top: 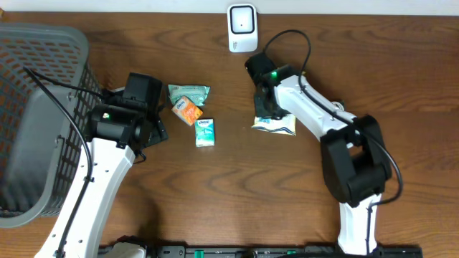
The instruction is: Scan the item barcode
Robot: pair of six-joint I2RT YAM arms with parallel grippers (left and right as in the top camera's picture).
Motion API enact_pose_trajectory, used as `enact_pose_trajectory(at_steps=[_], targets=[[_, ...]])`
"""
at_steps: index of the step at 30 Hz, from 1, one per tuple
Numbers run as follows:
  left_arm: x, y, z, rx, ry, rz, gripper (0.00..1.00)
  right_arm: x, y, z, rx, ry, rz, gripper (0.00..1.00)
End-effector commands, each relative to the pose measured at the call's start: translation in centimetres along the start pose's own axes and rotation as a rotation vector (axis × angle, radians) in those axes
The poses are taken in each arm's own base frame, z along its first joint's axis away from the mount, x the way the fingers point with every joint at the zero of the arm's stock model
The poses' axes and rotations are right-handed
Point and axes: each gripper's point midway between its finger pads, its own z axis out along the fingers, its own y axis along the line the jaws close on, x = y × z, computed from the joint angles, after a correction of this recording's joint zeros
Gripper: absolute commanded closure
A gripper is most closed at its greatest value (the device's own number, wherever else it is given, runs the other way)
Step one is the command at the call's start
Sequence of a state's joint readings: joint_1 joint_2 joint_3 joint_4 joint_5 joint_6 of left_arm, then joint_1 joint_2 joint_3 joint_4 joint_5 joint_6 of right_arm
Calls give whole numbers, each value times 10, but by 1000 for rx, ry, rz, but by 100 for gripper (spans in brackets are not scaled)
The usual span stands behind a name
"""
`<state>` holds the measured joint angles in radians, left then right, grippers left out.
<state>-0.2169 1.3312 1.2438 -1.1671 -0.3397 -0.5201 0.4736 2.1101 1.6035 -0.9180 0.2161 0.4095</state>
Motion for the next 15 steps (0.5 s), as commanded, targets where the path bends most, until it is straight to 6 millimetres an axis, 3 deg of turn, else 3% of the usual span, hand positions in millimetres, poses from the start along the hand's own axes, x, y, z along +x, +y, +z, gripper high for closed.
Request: enact_pose_trajectory(at_steps=[1,3,6,10,15], targets=[[-2,4,-2,-9,-12,-13,2,-21,-19,-46,2,-118,20,21],[-2,4,-2,-9,-12,-13,2,-26,-29,-54,-8,-137,50,1],[-2,4,-2,-9,-12,-13,2,-32,-46,-55,-55,-124,112,1],[-2,4,-2,-9,-12,-13,2,-32,-59,-42,-198,-46,187,1],[-2,4,-2,-9,-12,-13,2,-30,-41,-25,-485,25,122,1]])
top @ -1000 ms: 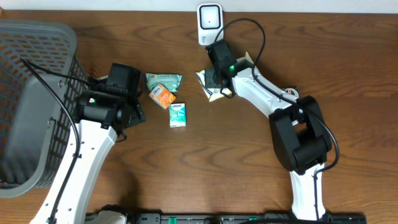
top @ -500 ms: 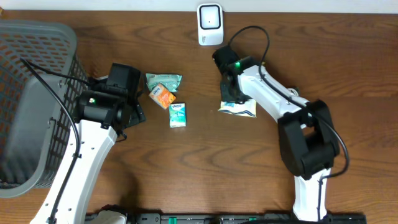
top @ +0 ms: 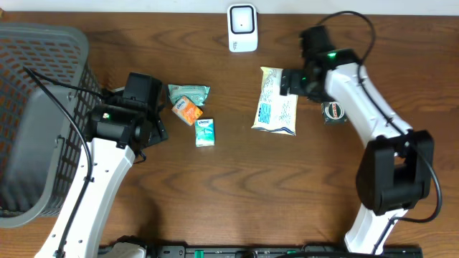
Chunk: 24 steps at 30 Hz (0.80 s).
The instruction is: Scan the item barcode
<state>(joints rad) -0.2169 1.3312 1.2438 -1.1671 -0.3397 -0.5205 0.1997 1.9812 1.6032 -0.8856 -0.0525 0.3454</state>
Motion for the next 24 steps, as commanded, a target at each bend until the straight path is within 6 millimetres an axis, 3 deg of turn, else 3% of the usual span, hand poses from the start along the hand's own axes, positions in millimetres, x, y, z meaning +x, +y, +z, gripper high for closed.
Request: enact_pose_trajectory(at_steps=[1,5,10,13,15,19,21,23,24], targets=[[-2,4,-2,-9,-12,-13,2,22,30,21,-273,127,-83,1],[-2,4,-2,-9,-12,-13,2,30,25,44,-316,165,-40,1],[-2,4,-2,-9,-12,-13,3,39,45,59,-501,202,-23,1],[-2,4,-2,-9,-12,-13,2,44,45,66,-508,217,-22,6],[-2,4,-2,-9,-12,-13,2,47,44,69,-508,219,-30,14],[-2,4,-2,-9,-12,-13,2,49,44,71,-508,219,-30,47],[-2,4,-2,-9,-12,-13,2,49,44,71,-508,218,-30,57],[-2,4,-2,-9,-12,-13,2,48,44,71,-509,214,-31,56],[-2,4,-2,-9,-12,-13,2,47,44,71,-510,213,-31,47]])
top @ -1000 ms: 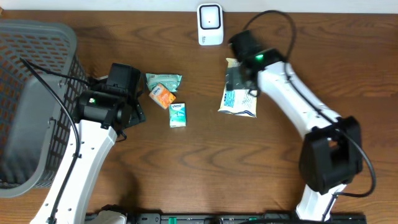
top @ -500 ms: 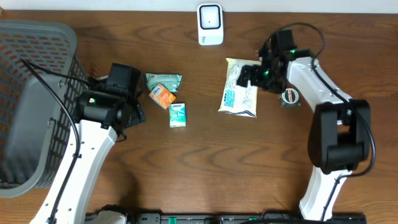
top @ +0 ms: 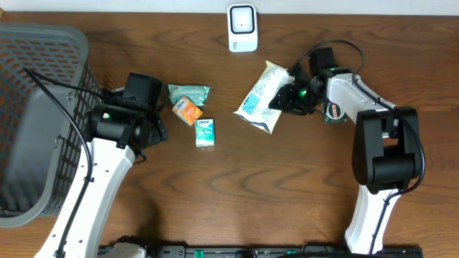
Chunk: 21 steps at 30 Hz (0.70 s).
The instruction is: Scan the item barcode
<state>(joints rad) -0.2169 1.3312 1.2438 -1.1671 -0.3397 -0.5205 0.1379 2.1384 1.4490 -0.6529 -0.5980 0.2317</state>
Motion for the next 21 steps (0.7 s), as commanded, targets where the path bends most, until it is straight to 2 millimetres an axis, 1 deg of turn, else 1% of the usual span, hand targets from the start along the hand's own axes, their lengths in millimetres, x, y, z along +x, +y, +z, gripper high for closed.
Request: enact_pose_trajectory(at_steps=[1,2,3,4,7,10,12,13,14,15,16,17,18,21], targets=[[-2,4,-2,-9,-12,-13,2,2,-2,2,-18,9,-2,43],[-2,4,-2,-9,-12,-13,2,2,-2,2,-19,10,0,35],[-2,4,-2,-9,-12,-13,2,2,-2,2,-19,10,10,24],[-2,4,-2,-9,-12,-13,2,2,-1,2,-19,11,29,20],[-2,4,-2,-9,-12,-13,2,4,0,2,-27,21,159,12],[-2,4,-2,-9,-12,-13,2,4,3,2,-41,25,255,11],[-2,4,-2,-9,-12,-13,2,2,-9,3,25,1,290,7],[-2,4,-2,-9,-12,-13,2,1,-20,3,84,-18,322,2],[-2,4,-2,-9,-12,-13,2,1,-32,4,146,-39,357,1],[-2,4,-2,-9,-12,-13,2,4,-44,9,192,-62,404,5],[-2,4,-2,-9,-12,-13,2,5,-44,15,180,-67,404,9],[-2,4,-2,-9,-12,-13,2,5,-43,18,170,-68,398,12],[-2,4,-2,-9,-12,-13,3,5,-41,23,149,-70,386,18],[-2,4,-2,-9,-12,-13,2,6,-36,34,123,-92,347,23]])
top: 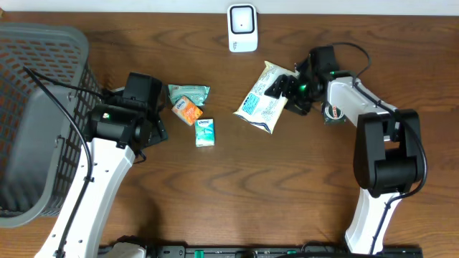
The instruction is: Scan the item barcode
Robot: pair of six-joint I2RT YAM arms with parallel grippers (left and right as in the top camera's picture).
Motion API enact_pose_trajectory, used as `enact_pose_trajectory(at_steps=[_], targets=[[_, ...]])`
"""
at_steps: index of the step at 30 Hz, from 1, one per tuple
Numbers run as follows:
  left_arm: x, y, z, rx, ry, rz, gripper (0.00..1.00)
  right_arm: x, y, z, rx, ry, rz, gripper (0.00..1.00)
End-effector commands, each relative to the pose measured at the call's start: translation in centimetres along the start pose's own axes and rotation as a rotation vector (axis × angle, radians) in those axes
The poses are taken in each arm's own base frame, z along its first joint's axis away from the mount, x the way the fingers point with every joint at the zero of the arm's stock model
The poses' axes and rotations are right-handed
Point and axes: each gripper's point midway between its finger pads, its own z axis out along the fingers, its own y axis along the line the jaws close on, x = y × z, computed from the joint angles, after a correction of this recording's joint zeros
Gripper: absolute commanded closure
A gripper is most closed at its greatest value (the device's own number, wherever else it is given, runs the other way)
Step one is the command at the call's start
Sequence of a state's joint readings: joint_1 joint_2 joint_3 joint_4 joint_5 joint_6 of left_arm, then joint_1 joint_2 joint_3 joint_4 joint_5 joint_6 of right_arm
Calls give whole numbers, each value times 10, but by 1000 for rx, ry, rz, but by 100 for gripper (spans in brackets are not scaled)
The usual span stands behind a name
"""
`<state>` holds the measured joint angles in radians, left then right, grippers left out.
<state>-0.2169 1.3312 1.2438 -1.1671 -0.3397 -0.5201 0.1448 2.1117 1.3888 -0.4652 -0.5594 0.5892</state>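
Observation:
The white barcode scanner (242, 27) stands at the table's far edge. A cream snack bag with a blue label (262, 100) lies tilted on the table, below and to the right of the scanner. My right gripper (287, 94) is at the bag's right edge. Its fingers look spread, with one fingertip (275, 85) over the bag's upper right corner, and the bag rests on the table. My left gripper (156, 123) sits low on the left beside the small packets, and its fingers are hidden under the wrist.
A green pouch (188, 92), an orange packet (188, 110) and a small teal box (206, 132) lie near the left gripper. A dark round tin (332, 112) sits under the right forearm. A grey mesh basket (39, 79) fills the left side.
The right gripper has shifted slightly up and its fingers now look spread at the bag's right edge. The bag lies where it was. The left arm has not moved.
The right gripper was down over the bag's lower end. Then it stood to the right of the bag, which lay upright in full view. Later the bag lay turned and further left with the gripper at its right edge, where it stays now.

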Motion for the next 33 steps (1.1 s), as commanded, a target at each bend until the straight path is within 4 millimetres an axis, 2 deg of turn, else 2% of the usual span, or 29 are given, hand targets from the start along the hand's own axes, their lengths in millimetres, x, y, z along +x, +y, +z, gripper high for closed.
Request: enact_pose_trajectory(at_steps=[1,2,5,6,7,9,12,17,26,29,33], targets=[[-2,4,-2,-9,-12,-13,2,22,-44,31,143,15,59,25],[-2,4,-2,-9,-12,-13,2,23,-42,33,140,14,45,32],[-2,4,-2,-9,-12,-13,3,26,-37,36,135,20,-13,73],[-2,4,-2,-9,-12,-13,2,27,-35,37,132,24,-36,91],[-2,4,-2,-9,-12,-13,2,28,-33,37,125,30,-59,99],[-2,4,-2,-9,-12,-13,2,30,-28,36,96,45,-94,99],[-2,4,-2,-9,-12,-13,3,22,-24,25,72,30,-99,99],[-2,4,-2,-9,-12,-13,3,8,-12,-12,39,-27,-129,99],[-2,4,-2,-9,-11,-13,3,15,72,-86,-123,-149,-609,99],[-2,4,-2,-9,-11,-13,2,26,100,-106,-147,-198,-779,99],[-2,4,-2,-9,-11,-13,3,50,136,-121,-184,-237,-971,99]])
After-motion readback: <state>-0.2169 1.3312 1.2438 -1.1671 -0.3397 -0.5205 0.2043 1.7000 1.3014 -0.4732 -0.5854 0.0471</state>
